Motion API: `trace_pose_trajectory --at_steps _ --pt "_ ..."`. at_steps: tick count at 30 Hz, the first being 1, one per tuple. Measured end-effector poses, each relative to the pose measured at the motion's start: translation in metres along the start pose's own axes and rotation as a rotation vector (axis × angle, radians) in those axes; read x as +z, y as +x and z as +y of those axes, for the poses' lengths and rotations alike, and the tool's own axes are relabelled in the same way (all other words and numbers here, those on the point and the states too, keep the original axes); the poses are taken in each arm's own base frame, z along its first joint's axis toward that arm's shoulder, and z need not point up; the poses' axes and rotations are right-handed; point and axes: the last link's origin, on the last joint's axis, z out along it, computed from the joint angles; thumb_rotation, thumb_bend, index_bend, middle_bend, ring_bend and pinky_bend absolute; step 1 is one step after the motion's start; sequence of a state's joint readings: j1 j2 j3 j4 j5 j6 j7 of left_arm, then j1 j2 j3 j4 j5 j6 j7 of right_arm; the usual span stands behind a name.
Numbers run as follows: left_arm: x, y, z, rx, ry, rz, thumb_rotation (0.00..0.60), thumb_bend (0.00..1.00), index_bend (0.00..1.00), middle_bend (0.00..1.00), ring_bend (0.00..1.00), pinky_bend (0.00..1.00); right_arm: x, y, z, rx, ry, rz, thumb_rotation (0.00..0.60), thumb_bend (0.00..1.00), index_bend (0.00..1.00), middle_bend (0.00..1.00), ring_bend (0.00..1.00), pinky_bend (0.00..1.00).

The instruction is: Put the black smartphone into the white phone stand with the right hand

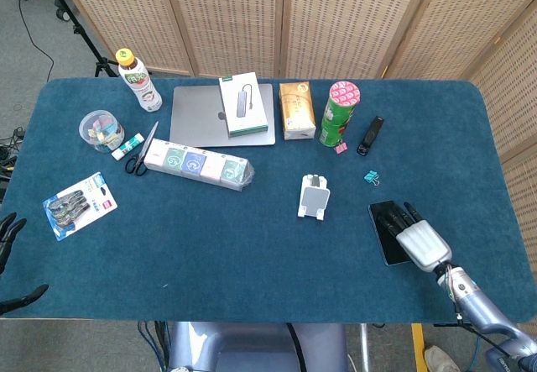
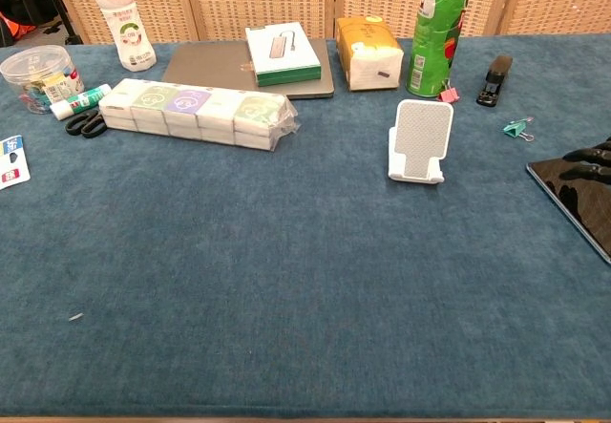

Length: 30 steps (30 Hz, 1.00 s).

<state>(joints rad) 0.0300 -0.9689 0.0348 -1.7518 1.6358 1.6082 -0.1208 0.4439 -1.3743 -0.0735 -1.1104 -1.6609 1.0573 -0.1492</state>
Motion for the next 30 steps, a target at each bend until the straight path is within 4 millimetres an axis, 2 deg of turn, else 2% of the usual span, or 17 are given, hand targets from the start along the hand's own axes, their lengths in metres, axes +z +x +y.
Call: trace_pose_trajectory --at_steps 8,17,24,30 --pt "0.0 0.001 -0.001 -0.001 0.0 0.0 0.6 0.0 0.0 0.0 0.0 0.0 0.014 0.014 -0.037 0.101 0.048 0.05 0.6 0.0 0.0 0.0 0.0 0.0" --pt "0.001 0.0 -0.001 -0.002 0.002 0.0 0.6 0.0 0.0 0.0 0.0 0.0 0.036 0.031 -0.055 0.129 0.049 0.084 0.6 0.0 0.0 0.0 0.0 0.0" --pt "0.001 0.0 -0.001 -0.001 0.003 -0.002 0.6 0.0 0.0 0.0 0.0 0.0 0.053 0.043 -0.06 0.141 0.032 0.083 0.6 0.0 0.0 0.0 0.0 0.0" --pt "0.002 0.0 -0.001 0.002 0.005 -0.005 0.6 0.0 0.0 0.0 0.0 0.0 0.051 0.054 -0.051 0.077 0.071 0.073 0.6 0.0 0.0 0.0 0.0 0.0"
